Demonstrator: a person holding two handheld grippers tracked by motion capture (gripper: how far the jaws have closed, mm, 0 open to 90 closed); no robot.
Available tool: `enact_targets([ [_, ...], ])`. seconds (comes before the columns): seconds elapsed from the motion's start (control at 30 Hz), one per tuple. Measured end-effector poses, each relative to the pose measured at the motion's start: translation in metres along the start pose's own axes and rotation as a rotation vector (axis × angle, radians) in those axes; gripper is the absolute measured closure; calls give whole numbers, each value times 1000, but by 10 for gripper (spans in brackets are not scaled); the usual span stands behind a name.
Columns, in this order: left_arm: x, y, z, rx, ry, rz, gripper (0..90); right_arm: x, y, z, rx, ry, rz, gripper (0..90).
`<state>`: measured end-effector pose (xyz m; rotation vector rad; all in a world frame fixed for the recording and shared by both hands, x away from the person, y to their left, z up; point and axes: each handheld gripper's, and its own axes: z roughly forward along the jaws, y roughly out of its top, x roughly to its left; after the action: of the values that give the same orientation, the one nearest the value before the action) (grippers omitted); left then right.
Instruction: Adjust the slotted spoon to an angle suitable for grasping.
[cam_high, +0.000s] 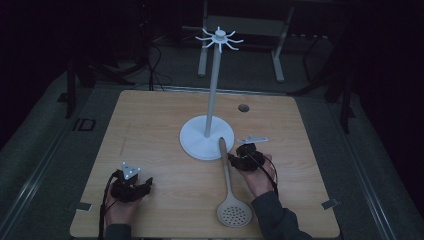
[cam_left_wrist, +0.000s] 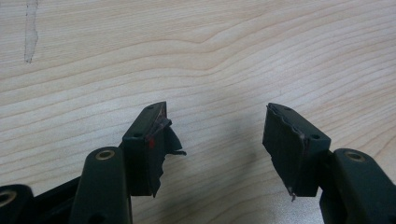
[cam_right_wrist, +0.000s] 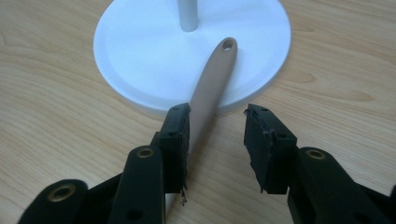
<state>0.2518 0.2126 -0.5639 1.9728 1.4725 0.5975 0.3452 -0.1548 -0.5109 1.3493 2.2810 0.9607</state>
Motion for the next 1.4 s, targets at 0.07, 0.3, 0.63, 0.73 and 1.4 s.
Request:
enact_targets([
  [0.07,0,0,0,-2,-1,-3,408,2,0,2,8,1,-5,604],
  [0.3,0,0,0,-2,0,-5,408,7,2,11,40,1,-10,615],
  [0.63,0,0,0,-4,2,-7,408,10,2,22,71,5,4,637],
  [0.73,0,0,0,-4,2,-7,408,11,1,26,84,10,8,644],
  [1.4,1,0,-1,-8,1,-6,408,13,1,45,173,-1,76,645],
])
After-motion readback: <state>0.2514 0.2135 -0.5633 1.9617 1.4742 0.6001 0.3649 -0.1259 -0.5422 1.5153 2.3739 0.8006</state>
